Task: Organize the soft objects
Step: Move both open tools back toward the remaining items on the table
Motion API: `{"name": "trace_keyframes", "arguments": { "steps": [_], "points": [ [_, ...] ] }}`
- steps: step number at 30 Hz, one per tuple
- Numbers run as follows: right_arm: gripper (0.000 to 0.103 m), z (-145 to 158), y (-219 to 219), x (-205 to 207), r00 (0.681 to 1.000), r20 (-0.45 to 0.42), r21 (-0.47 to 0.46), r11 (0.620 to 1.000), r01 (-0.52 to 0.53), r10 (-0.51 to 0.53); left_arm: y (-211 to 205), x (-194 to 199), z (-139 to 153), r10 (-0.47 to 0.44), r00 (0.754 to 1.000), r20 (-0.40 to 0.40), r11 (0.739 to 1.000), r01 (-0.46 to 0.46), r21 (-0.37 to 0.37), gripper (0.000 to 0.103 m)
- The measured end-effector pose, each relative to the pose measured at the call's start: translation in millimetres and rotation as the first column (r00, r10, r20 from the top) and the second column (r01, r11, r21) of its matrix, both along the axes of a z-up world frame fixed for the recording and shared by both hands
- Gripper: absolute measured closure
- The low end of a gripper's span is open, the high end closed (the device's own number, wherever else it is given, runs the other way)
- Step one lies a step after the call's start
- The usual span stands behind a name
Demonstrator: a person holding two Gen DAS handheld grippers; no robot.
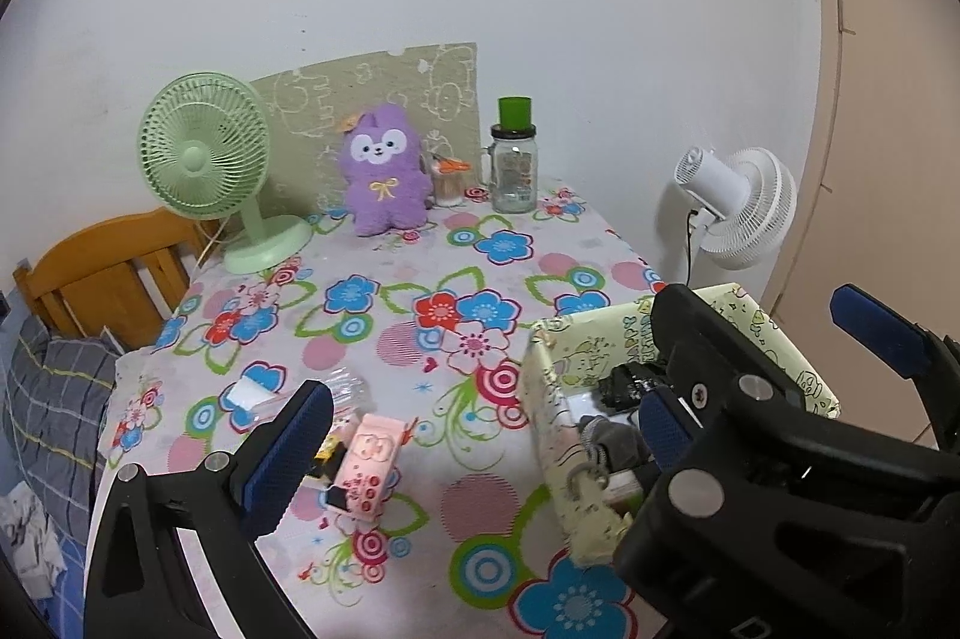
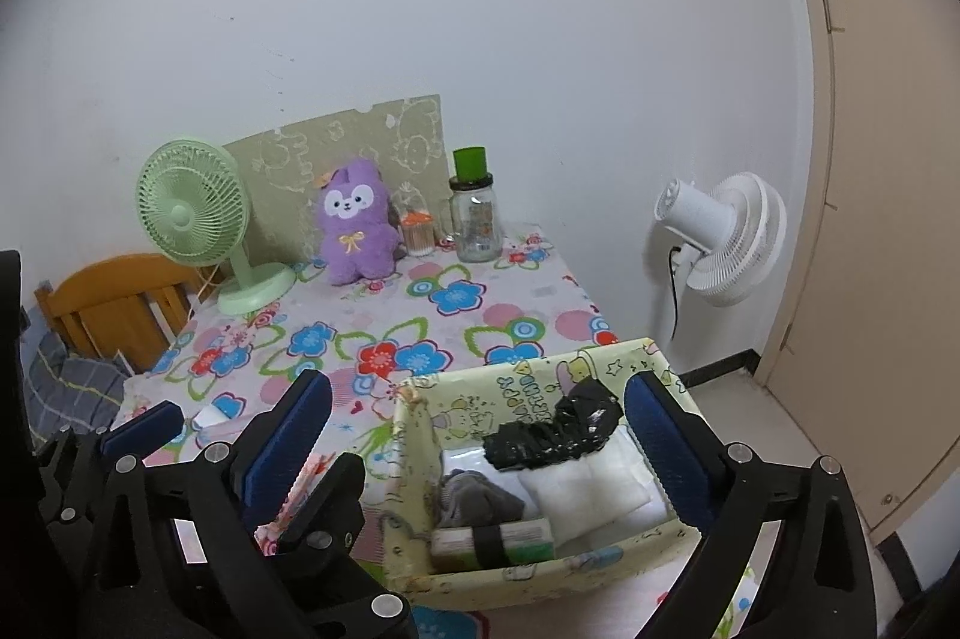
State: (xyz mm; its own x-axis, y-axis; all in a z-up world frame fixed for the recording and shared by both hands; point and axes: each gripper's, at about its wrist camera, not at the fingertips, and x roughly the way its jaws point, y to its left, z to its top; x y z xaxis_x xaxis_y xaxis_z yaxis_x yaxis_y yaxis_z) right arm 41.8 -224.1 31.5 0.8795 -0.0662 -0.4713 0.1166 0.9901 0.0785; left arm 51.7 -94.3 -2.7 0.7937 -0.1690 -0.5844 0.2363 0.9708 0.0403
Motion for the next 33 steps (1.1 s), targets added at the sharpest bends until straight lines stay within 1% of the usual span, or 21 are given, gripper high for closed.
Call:
{"name": "trace_keyframes", "arguments": {
  "steps": [8, 16, 27, 33],
  "points": [
    [0.003, 3, 26, -8, 1.000, 0.004, -0.015, 1.000, -0.017, 0.017, 25, -9, 2, 0.026, 1.000, 0.010, 1.000, -0.026, -0.007, 0.000],
    [0.003, -1, 57, -4, 0.999, -0.005, -0.029, 0.999, -0.045, 0.045, 56, -7, -5, 0.059, 0.998, 0.008, 0.998, -0.059, -0.019, 0.000],
    [0.003, -15, 97, 15, 0.995, -0.031, -0.037, 0.994, -0.101, 0.100, 94, 9, -19, 0.109, 0.994, -0.011, 0.994, -0.110, -0.013, 0.000],
    [0.003, -30, 112, 34, 0.990, -0.061, -0.015, 0.992, -0.129, 0.128, 110, 28, -35, 0.121, 0.991, -0.051, 0.993, -0.121, 0.000, 0.000]
  ]
}}
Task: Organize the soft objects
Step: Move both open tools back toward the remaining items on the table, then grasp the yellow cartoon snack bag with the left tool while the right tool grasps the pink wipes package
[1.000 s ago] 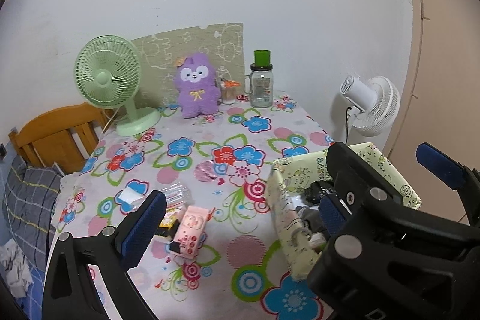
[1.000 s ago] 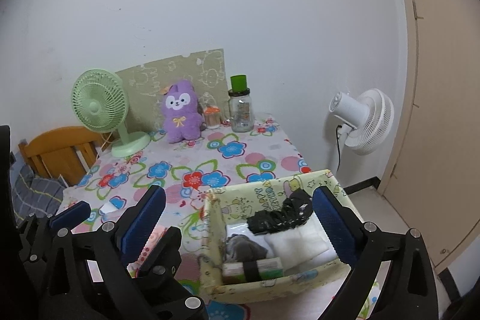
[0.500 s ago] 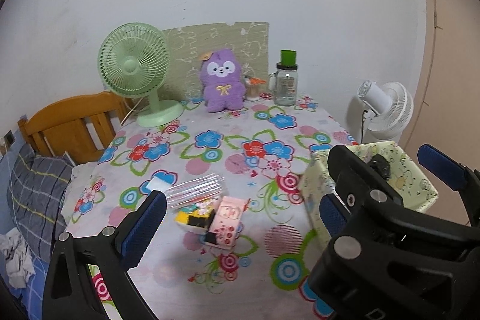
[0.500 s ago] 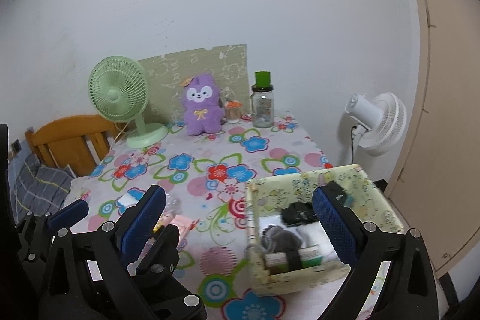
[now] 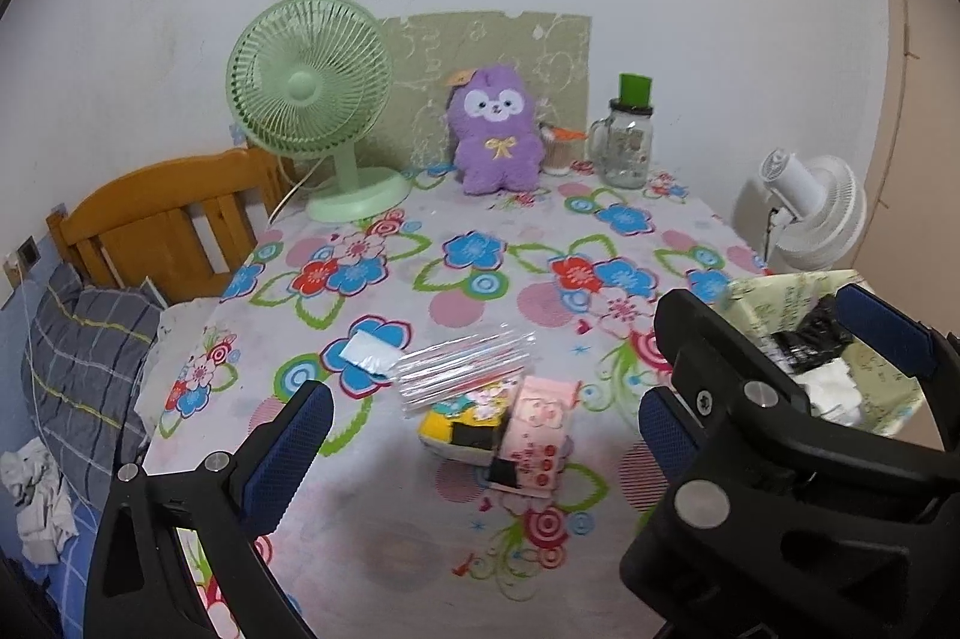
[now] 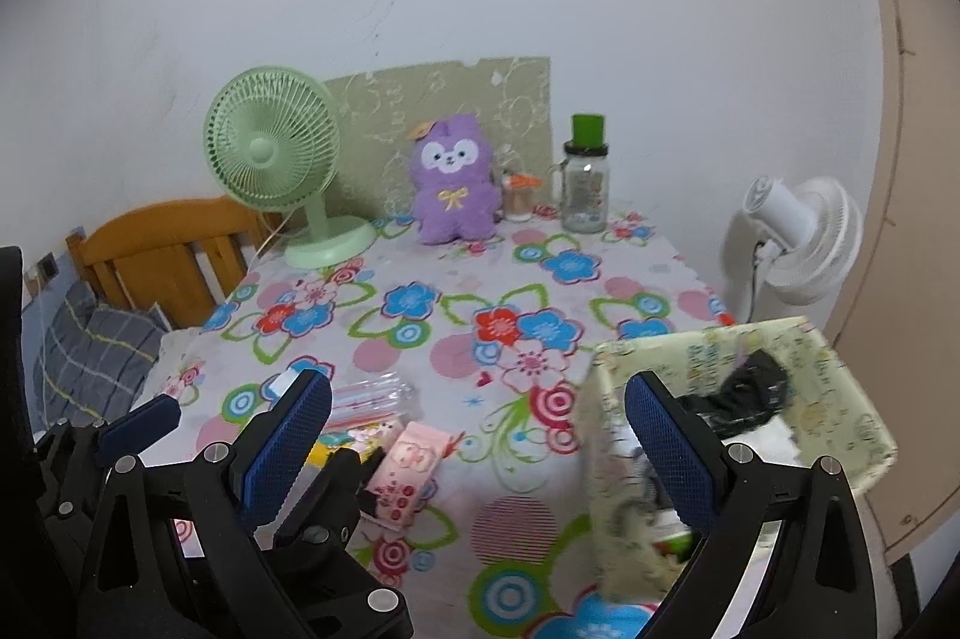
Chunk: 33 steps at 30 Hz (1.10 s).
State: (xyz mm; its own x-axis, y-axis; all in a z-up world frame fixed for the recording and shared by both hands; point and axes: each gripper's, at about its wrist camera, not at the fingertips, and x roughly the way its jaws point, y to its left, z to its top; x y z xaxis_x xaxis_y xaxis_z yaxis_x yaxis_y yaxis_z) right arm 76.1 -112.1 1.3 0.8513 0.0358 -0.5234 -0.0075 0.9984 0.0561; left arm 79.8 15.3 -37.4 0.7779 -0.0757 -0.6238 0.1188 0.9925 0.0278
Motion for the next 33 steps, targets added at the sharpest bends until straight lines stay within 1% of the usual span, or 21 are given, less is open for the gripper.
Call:
{"name": "trace_keyframes", "arguments": {
  "steps": [6, 12, 19, 27, 32, 33],
  "points": [
    [0.003, -18, 15, 24, 0.999, -0.046, 0.016, 1.000, -0.021, 0.022, 15, 19, -19, 0.023, 0.998, -0.052, 1.000, -0.024, -0.002, 0.000],
    [0.003, -34, 26, 46, 0.996, -0.086, 0.009, 0.999, -0.034, 0.034, 25, 38, -37, 0.037, 0.995, -0.089, 0.999, -0.038, -0.004, 0.000],
    [0.003, -51, 34, 69, 0.991, -0.132, 0.017, 0.999, -0.029, 0.031, 35, 62, -54, 0.046, 0.989, -0.138, 0.998, -0.051, -0.034, 0.000],
    [0.003, -62, 28, 87, 0.987, -0.156, 0.011, 1.000, 0.029, -0.027, 31, 83, -66, 0.001, 0.988, -0.153, 0.995, -0.016, -0.098, 0.000],
    [0.003, -68, 22, 97, 0.983, -0.176, 0.012, 0.998, 0.054, -0.051, 21, 95, -69, -0.022, 0.985, -0.173, 0.996, 0.006, -0.093, 0.000],
    [0.005, -69, 21, 99, 0.982, -0.179, 0.012, 0.998, 0.059, -0.056, 19, 98, -70, -0.024, 0.984, -0.179, 0.996, 0.008, -0.090, 0.000]
  ]
}}
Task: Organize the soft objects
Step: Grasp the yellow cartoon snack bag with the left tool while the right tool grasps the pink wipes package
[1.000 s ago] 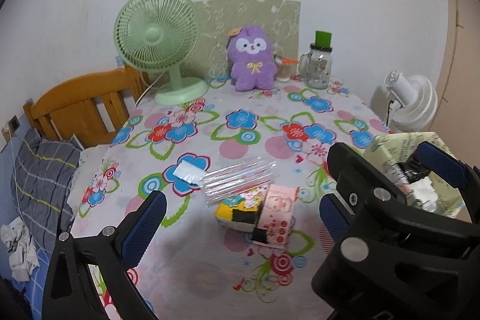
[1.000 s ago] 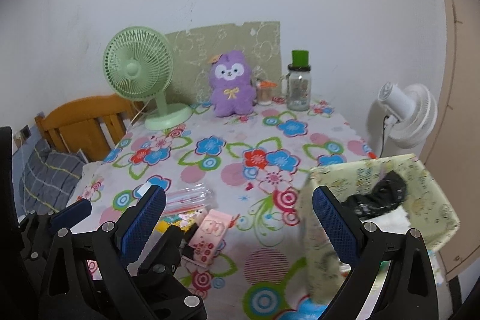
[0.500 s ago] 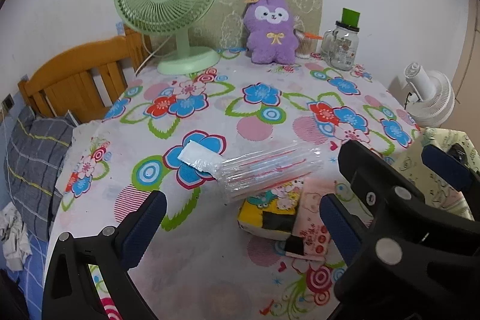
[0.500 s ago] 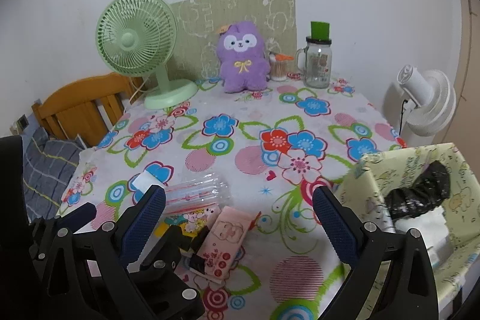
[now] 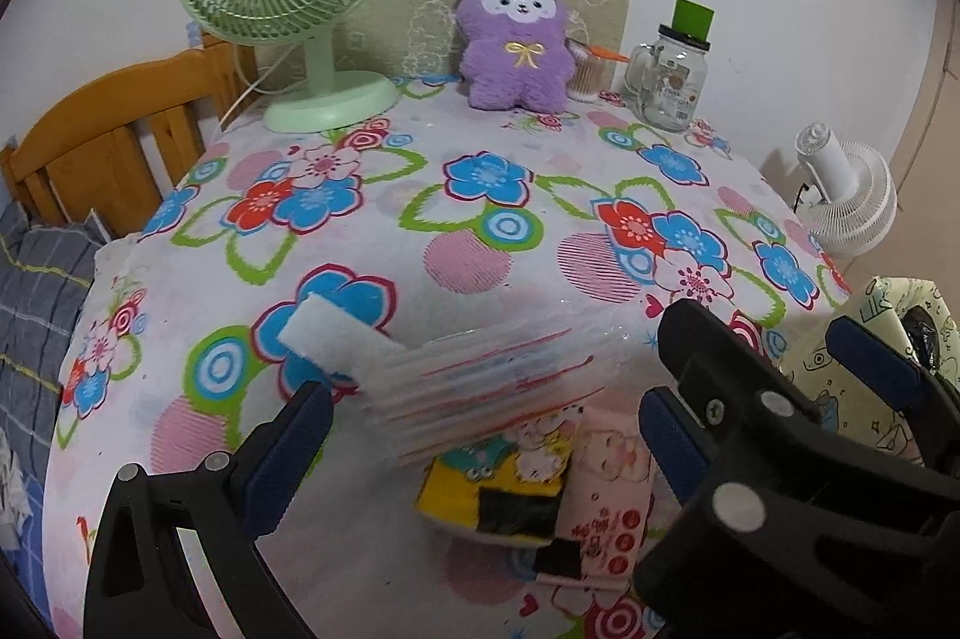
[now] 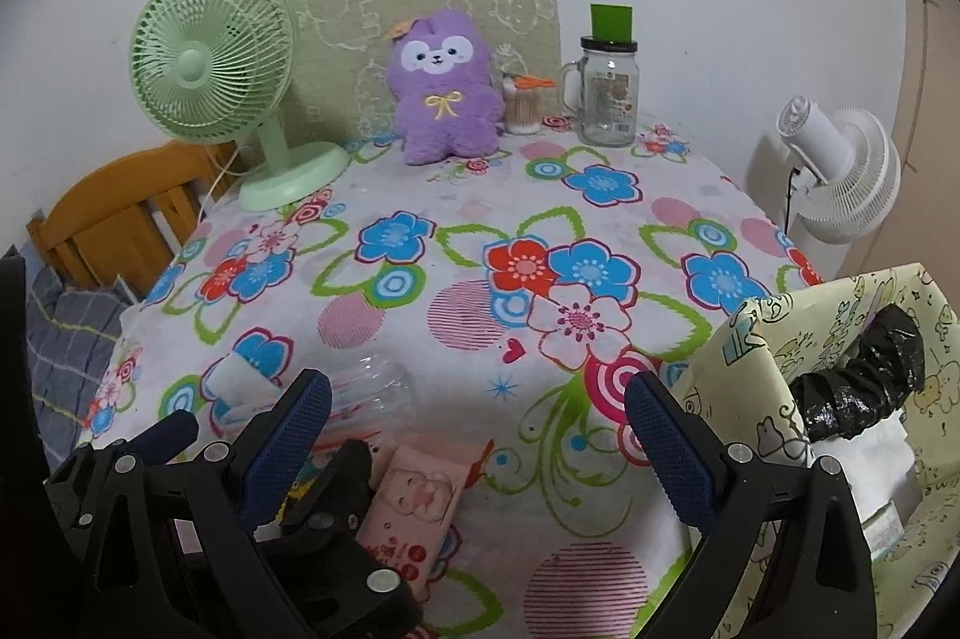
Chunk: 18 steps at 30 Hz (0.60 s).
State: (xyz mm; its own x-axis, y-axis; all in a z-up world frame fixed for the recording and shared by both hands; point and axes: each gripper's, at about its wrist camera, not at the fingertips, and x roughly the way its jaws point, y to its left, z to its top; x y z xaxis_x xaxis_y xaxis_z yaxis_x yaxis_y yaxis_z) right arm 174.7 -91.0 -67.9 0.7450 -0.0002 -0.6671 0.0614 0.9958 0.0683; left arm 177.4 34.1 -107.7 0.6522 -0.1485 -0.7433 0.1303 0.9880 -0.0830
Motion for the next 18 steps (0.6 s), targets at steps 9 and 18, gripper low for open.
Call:
{"name": "trace_keyframes", "arguments": {
  "steps": [9, 18],
  "points": [
    [0.010, -12, -5, 17, 0.999, -0.053, 0.009, 1.000, 0.011, -0.010, -4, 16, -12, 0.000, 0.999, -0.047, 1.000, 0.000, 0.007, 0.003],
    [0.010, -24, 0, 23, 0.995, -0.096, 0.019, 1.000, -0.014, 0.016, -2, 18, -20, -0.034, 0.996, -0.080, 0.999, 0.035, 0.008, 0.054]
  ]
}}
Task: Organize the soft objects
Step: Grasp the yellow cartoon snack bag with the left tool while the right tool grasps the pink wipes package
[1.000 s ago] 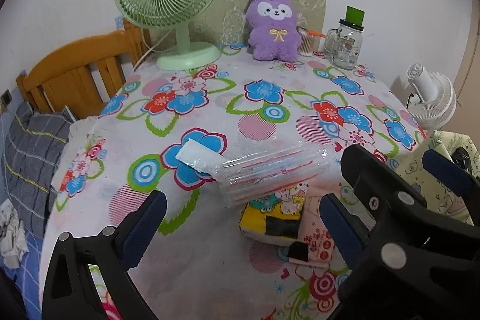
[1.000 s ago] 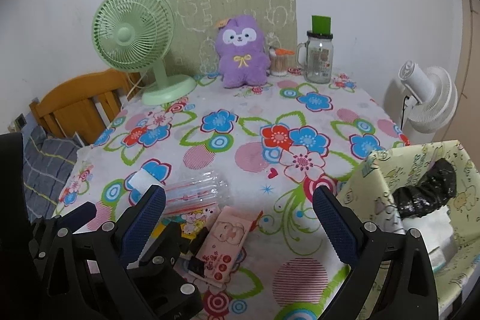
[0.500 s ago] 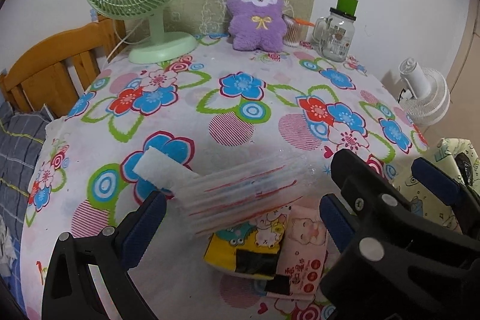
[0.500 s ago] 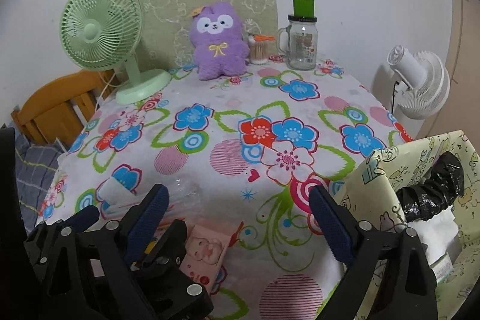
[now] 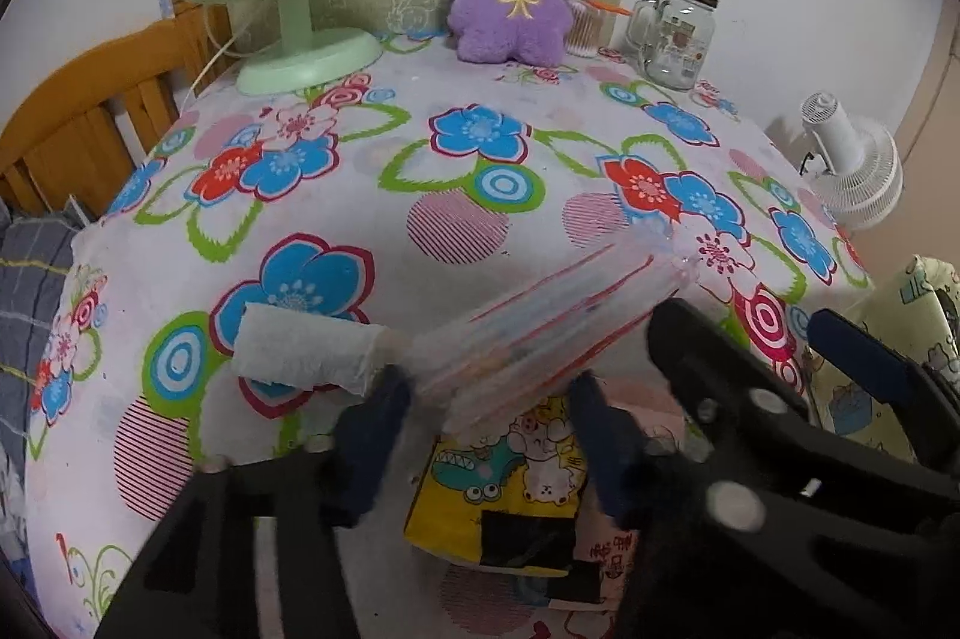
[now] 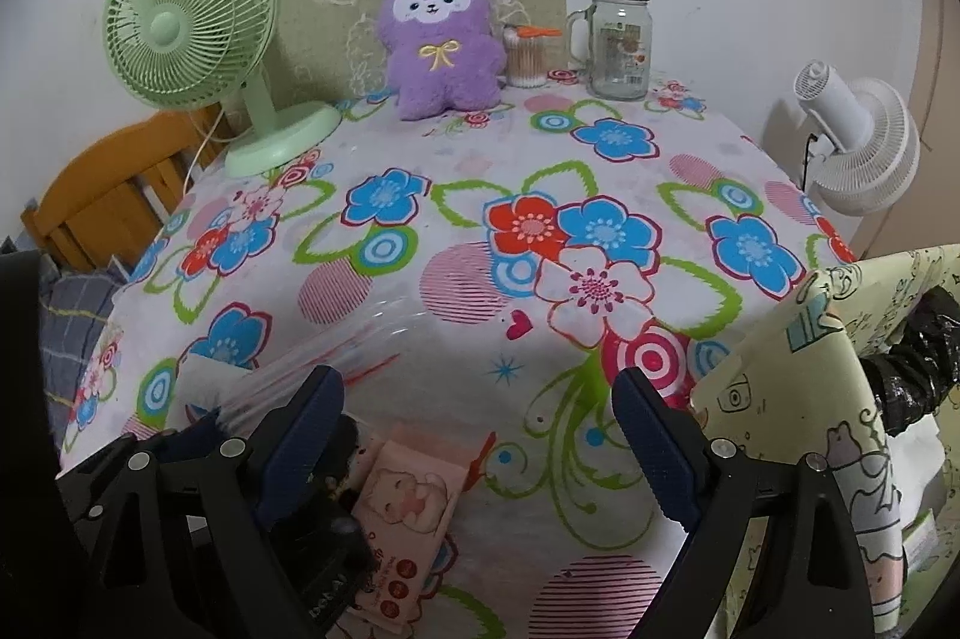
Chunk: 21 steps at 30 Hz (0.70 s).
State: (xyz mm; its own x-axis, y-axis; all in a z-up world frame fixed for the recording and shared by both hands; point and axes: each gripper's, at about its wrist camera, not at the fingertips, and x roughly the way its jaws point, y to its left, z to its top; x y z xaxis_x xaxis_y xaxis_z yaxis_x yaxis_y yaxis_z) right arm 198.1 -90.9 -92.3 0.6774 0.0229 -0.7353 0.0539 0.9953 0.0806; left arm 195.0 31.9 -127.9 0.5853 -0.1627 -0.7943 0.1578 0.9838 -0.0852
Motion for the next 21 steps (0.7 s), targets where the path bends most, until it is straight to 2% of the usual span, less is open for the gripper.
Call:
{"name": "trace_keyframes", "arguments": {
  "steps": [10, 12, 18, 19, 20, 21],
  "points": [
    [0.010, -4, 8, -4, 1.000, -0.017, 0.008, 1.000, -0.022, 0.023, 4, -14, 6, -0.012, 0.999, 0.047, 1.000, 0.011, 0.026, 0.096],
    [0.010, -4, 11, -7, 0.999, -0.017, 0.011, 0.999, -0.032, 0.032, 6, -17, 7, -0.009, 0.998, 0.054, 1.000, 0.008, 0.029, 0.101],
    [0.010, -4, 17, -12, 0.998, -0.018, 0.028, 0.998, -0.055, 0.055, 12, -27, 9, -0.002, 0.999, 0.049, 1.000, 0.001, 0.029, 0.101],
    [0.010, -4, 19, -12, 0.998, -0.021, 0.034, 0.998, -0.059, 0.059, 14, -27, 8, 0.003, 0.999, 0.043, 1.000, -0.004, 0.027, 0.098],
    [0.010, -4, 19, -13, 0.998, -0.020, 0.037, 0.997, -0.062, 0.063, 15, -27, 8, 0.006, 0.999, 0.036, 1.000, -0.007, 0.024, 0.087],
    [0.010, -3, 21, -13, 0.998, -0.015, 0.035, 0.997, -0.067, 0.068, 17, -27, 7, 0.015, 0.999, 0.033, 1.000, -0.016, 0.023, 0.080]
  ]
}}
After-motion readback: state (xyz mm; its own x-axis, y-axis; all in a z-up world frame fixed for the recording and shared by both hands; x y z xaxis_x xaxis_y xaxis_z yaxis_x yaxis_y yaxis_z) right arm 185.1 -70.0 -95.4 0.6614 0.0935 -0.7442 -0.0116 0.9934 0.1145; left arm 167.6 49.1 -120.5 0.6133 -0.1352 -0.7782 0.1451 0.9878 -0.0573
